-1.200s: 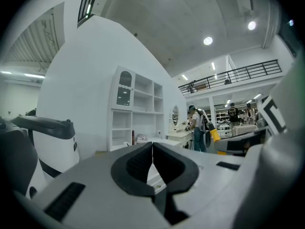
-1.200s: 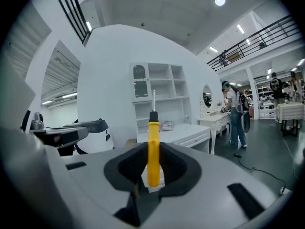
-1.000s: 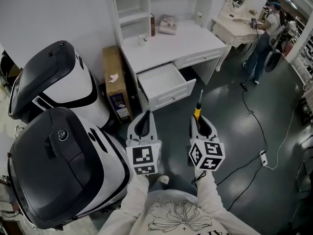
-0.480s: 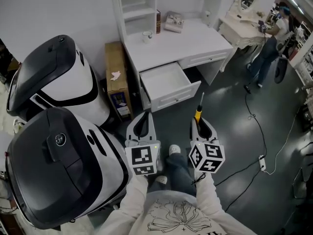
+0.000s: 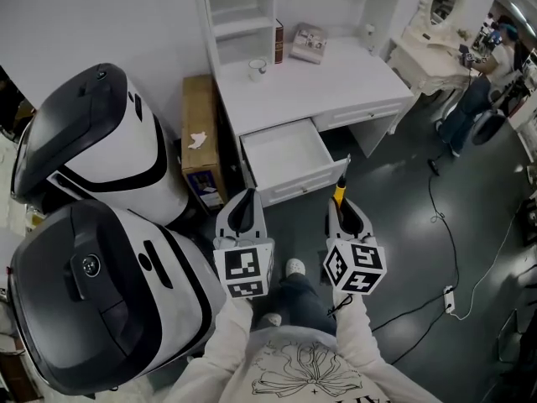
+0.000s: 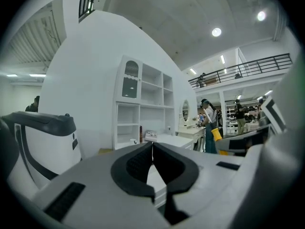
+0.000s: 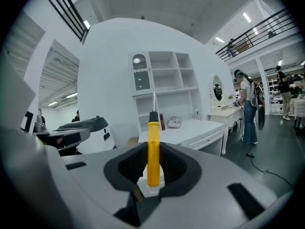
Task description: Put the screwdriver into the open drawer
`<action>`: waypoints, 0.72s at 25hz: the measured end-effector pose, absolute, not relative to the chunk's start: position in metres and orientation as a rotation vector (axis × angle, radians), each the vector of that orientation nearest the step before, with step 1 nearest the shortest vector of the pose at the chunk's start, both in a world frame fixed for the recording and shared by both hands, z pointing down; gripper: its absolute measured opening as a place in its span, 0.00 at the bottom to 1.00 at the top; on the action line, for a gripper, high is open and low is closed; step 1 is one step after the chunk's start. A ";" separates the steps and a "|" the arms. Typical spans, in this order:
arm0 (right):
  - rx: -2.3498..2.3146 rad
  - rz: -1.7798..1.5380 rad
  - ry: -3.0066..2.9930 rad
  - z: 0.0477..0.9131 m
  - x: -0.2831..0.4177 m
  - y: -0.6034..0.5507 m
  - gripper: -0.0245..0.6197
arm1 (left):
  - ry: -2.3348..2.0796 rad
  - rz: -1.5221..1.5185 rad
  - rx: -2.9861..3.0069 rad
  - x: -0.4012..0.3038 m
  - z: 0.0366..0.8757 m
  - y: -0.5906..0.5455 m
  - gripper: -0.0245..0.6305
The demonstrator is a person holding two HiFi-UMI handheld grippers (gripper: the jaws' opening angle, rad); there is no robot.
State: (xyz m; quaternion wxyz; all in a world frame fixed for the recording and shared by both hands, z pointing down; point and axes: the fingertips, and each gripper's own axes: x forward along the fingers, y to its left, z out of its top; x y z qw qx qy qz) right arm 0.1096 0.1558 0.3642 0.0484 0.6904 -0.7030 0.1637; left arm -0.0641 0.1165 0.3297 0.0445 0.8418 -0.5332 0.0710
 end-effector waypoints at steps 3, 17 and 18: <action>2.087 0.510 -2.166 0.362 0.125 0.124 0.15 | -1.647 0.230 2.561 -0.049 0.328 0.091 0.05; 1.946 0.517 -2.277 0.363 0.176 -0.015 0.15 | -1.767 0.240 2.459 0.000 0.329 -0.023 0.05; 1.937 0.524 -2.282 0.364 0.177 -0.021 0.15 | -1.775 0.245 2.452 0.001 0.329 -0.027 0.05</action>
